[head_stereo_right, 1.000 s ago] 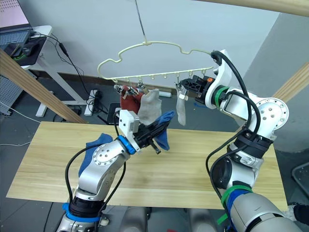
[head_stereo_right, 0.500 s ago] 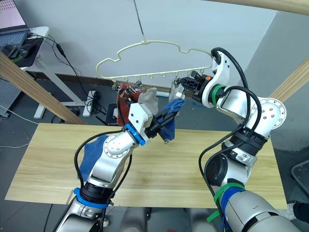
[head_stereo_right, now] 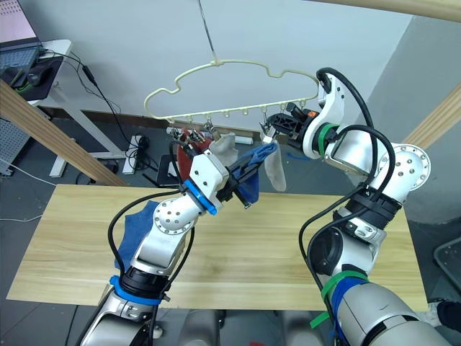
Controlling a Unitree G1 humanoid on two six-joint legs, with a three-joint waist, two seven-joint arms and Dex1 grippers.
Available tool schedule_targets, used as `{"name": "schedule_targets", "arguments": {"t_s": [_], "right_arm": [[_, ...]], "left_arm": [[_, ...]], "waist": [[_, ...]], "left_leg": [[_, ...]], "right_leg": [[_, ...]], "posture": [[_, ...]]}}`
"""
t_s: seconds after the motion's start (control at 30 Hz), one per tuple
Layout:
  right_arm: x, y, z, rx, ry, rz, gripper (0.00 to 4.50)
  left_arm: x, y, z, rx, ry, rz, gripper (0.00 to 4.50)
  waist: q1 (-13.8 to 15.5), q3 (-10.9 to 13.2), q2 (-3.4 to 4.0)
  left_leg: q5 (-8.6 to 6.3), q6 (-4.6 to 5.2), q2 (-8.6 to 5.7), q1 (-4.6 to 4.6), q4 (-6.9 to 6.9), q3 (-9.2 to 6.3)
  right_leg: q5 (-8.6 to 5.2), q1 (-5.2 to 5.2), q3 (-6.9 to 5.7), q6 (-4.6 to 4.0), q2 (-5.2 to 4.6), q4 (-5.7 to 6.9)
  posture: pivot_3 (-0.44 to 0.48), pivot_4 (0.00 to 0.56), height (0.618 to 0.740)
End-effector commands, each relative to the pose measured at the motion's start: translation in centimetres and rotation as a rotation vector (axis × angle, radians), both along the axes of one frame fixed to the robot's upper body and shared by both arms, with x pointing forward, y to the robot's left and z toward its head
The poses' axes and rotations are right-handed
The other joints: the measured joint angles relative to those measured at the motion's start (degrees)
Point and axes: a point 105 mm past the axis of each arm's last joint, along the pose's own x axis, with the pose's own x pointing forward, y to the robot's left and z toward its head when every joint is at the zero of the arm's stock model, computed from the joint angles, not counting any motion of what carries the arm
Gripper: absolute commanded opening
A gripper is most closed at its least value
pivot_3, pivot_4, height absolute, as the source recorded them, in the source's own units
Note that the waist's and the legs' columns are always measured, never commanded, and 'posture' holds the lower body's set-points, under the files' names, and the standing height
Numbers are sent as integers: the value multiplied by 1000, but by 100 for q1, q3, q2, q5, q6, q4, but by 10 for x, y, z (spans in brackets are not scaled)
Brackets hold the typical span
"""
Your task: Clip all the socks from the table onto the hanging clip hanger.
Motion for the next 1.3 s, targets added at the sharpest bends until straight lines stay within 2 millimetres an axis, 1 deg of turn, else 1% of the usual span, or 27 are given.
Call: {"name": "schedule_targets", "arguments": {"t_s": [0.03, 0.43, 0.63, 0.67, 0.7, 0.73, 0.87, 1.0, 1.03, 1.07, 1.1, 1.13, 1.17, 1.23, 1.3], "right_arm": [[1, -12, -5, -18, 18, -41, 36], [1, -8, -5, -8, 25, -30, 36], [0, -4, -5, 7, 24, -8, 36], [0, -4, -5, 8, 25, -6, 596], [0, -4, -4, 9, 25, -3, 754], [0, -4, -4, 13, 23, 0, 1004], [-3, -6, 5, 48, -21, 24, 2384], [-19, -19, 12, 40, -132, 70, 3710], [-25, -22, 16, 39, -168, 85, 3976], [-31, -25, 18, 28, -207, 93, 3992], [-38, -27, 20, 3, -244, 99, 3992], [-45, -28, 20, -35, -277, 108, 3992], [-52, -29, 17, -81, -307, 105, 3992], [-60, -33, 10, -179, -351, 43, 3992], [-67, -32, 2, -262, -392, 1, 3992]], "left_arm": [[-11, -4, 10, -2, -82, -25, 43], [-6, -1, 20, -15, -144, 21, 43], [-4, -2, 18, -8, -144, 24, 43], [-4, -3, 18, -7, -143, 23, 0], [-3, -3, 18, -7, -143, 21, 0], [-3, -4, 18, -6, -142, 19, 0], [-3, -11, 14, -24, -95, -18, 0], [-6, -21, 7, -33, -46, -71, 0], [-6, -24, 4, -38, -24, -92, 263], [-5, -28, 2, -55, 14, -113, 533], [-5, -31, -1, -71, 52, -137, 644], [-5, -34, -4, -88, 94, -164, 894], [-4, -38, -7, -108, 140, -193, 1189], [-2, -42, -17, -133, 223, -226, 1851], [5, -36, -29, -147, 296, -201, 2445]], "waist": [[-1, 0, 0], [-1, 0, 0], [-3, 0, 0], [-4, 0, 0], [-3, 0, 0], [-4, 0, 0], [-15, 0, 0], [-15, 1, 1], [-25, 1, 1], [-29, 2, 3], [-37, 3, 4], [-42, 3, 4], [-72, 3, 4], [-115, 3, 4], [-176, 3, 4]], "left_leg": [[0, 0, 0, 0, 0, 1], [0, 1, 0, -2, 0, 1], [-1, 1, 1, -2, -2, 2], [-1, 1, 1, -2, -3, 2], [-1, 1, 1, -2, -3, 2], [-1, 1, 1, -2, -3, 2], [-1, 2, 1, -14, -4, 8], [-1, 2, -1, -17, -23, 12], [-1, 1, -2, -18, -29, 14], [-1, 1, -2, -18, -31, 16], [-1, 1, -3, -19, -35, 21], [-1, 1, -3, -20, -38, 23], [-1, 1, -3, -23, -40, 23], [-1, 1, -3, -25, -43, 23], [-2, 1, -2, -25, -44, 22]], "right_leg": [[0, 0, 1, 0, 0, -1], [0, -1, 0, 1, 0, -2], [-1, -2, 1, 1, 0, -3], [-1, -2, 1, 1, 0, -3], [-1, -2, 1, 1, 0, -3], [-1, -3, 1, 1, 0, -3], [0, -17, 5, 1, 0, -2], [-3, -24, 10, 5, 0, -7], [-3, -26, 15, 5, 0, -10], [-3, -28, 18, 5, 0, -10], [-3, -32, 22, 5, 0, -9], [-3, -35, 23, 4, 0, -8], [-3, -38, 24, 4, 0, -7], [-7, -39, 26, 12, 2, -8], [-12, -38, 28, 20, 4, -11]], "posture": [[-60, 331, 740], [-60, 331, 740], [-59, 334, 740], [-59, 334, 740], [-59, 334, 740], [-59, 334, 740], [-67, 340, 740], [-107, 346, 740], [-120, 348, 740], [-125, 348, 740], [-135, 346, 740], [-144, 346, 740], [-149, 346, 740], [-157, 346, 740], [-163, 345, 740]]}}
